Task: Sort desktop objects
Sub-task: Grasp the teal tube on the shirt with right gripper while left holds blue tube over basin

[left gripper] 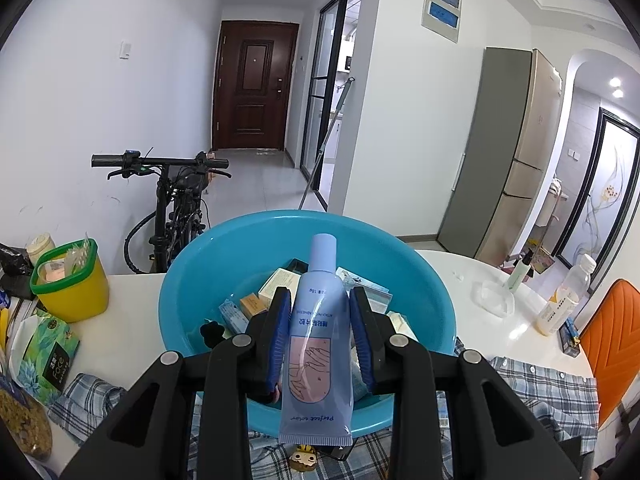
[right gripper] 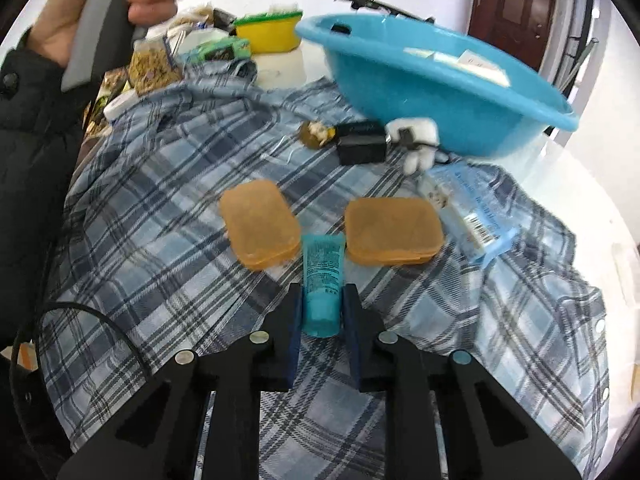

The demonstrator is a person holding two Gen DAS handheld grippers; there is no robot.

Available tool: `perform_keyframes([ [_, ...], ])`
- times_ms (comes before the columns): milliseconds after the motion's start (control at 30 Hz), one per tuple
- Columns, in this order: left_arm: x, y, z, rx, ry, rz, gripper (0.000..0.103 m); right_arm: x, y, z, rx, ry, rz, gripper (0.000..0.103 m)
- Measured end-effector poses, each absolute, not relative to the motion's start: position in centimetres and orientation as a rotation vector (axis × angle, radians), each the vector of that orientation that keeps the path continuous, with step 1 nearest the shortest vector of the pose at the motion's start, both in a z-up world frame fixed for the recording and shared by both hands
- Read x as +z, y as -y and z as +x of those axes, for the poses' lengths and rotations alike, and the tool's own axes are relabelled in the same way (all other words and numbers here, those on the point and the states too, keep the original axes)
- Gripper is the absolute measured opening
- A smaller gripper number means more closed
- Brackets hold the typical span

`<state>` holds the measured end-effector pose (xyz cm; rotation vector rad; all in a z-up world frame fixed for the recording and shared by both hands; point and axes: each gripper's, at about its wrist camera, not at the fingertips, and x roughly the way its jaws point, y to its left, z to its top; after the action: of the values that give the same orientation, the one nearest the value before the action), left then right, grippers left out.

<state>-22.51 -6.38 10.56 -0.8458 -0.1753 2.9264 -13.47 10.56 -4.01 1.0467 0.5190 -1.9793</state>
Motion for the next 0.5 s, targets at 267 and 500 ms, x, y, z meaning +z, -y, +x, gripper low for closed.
perform_keyframes([
  [267,10.3,6.5,-22.6,2.927,0.179,-0.85,0.032,-1.6,-11.4,-13.1,-2.041,-0.501,0.974,0.018],
  [500,10.2,6.6,-22.6,2.931,0.183,-0.849,0.032,0.9,-11.7,-12.7,-2.068,-0.497,0.901,0.018],
])
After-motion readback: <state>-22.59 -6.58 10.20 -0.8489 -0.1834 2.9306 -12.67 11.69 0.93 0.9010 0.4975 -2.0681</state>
